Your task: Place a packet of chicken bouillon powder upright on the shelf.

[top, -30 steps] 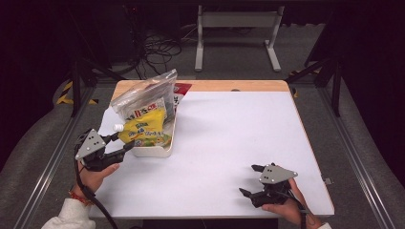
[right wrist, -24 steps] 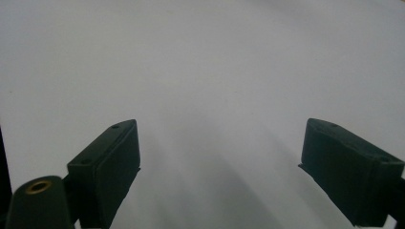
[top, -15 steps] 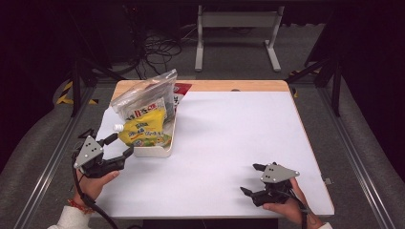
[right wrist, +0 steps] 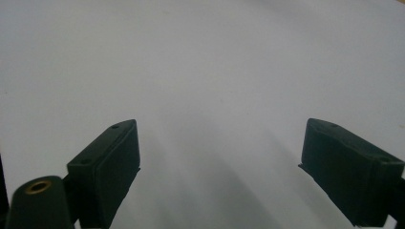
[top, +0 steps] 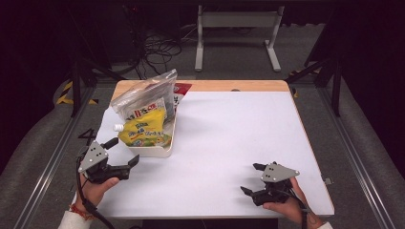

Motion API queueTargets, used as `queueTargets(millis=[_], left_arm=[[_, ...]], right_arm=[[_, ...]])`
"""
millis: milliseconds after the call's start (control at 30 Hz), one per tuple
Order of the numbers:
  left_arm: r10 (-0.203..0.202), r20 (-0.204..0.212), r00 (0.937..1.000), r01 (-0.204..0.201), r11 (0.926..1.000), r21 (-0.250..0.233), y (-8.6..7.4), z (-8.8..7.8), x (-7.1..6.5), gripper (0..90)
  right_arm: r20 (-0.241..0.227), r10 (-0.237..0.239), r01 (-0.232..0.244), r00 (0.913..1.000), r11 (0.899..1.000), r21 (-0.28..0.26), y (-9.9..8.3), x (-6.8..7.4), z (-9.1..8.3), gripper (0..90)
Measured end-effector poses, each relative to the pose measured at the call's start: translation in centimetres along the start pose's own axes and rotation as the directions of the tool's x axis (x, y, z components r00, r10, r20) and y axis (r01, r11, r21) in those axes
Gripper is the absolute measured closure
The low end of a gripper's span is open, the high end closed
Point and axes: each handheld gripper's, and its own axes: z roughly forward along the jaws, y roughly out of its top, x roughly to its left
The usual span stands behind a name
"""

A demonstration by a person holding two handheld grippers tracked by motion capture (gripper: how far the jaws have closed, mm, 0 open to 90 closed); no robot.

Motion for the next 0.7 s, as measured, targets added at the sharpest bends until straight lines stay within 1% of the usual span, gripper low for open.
queueTargets(millis=[167, 200, 300, 433, 533, 567, 633, 667, 700], left_arm=[[0.007, 0.004, 1.0, -0.007, 0.9999, 0.011, -0.2, -0.1, -0.5, 7.4], [0.012, 0.009, 0.9999, -0.012, 0.9999, 0.011, -0.3, -0.1, -0.7, 7.4], [0.005, 0.024, 0.9997, -0.005, 0.9999, 0.009, -0.4, -0.3, -1.0, 7.5], [0.018, 0.032, 0.9993, -0.018, 0.9998, 0.011, -0.5, -0.4, -1.6, 7.7], [0.022, 0.045, 0.9987, -0.023, 0.9996, 0.015, -0.6, -0.1, -2.0, 7.8], [0.026, 0.041, 0.9988, -0.027, 0.9995, 0.017, -0.6, 0.0, -2.1, 7.8], [0.025, 0.055, 0.9982, -0.026, 0.9994, 0.025, -0.7, 0.4, -2.3, 7.8], [0.03, 0.056, 0.998, -0.032, 0.9991, 0.029, -0.8, 0.5, -2.5, 7.8], [0.034, 0.066, 0.9973, -0.036, 0.9987, 0.035, -0.9, 0.7, -2.6, 7.8]], right_arm=[[0.004, -0.001, 0.001, 1.0, 1.0, -0.002, 0.0, 0.0, 0.0, 12.9], [0.005, -0.001, 0.001, 1.0, 1.0, -0.002, 0.0, 0.0, 0.0, 12.9], [0.008, 0.0, 0.0, 1.0, 1.0, -0.004, 0.0, -0.1, -0.1, 13.0], [0.013, -0.001, 0.001, 0.9999, 1.0, -0.009, 0.1, -0.2, -0.2, 12.9], [0.017, -0.001, 0.001, 0.9999, 1.0, -0.01, 0.1, -0.2, -0.2, 12.9], [0.016, 0.0, 0.0, 0.9999, 1.0, -0.011, 0.1, -0.2, -0.2, 12.9], [0.017, 0.0, 0.0, 0.9999, 1.0, -0.012, 0.1, -0.2, -0.2, 12.9], [0.017, 0.0, 0.0, 0.9999, 1.0, -0.011, 0.1, -0.2, -0.3, 12.9], [0.018, -0.001, 0.002, 0.9998, 1.0, -0.011, 0.1, -0.2, -0.3, 12.9]])
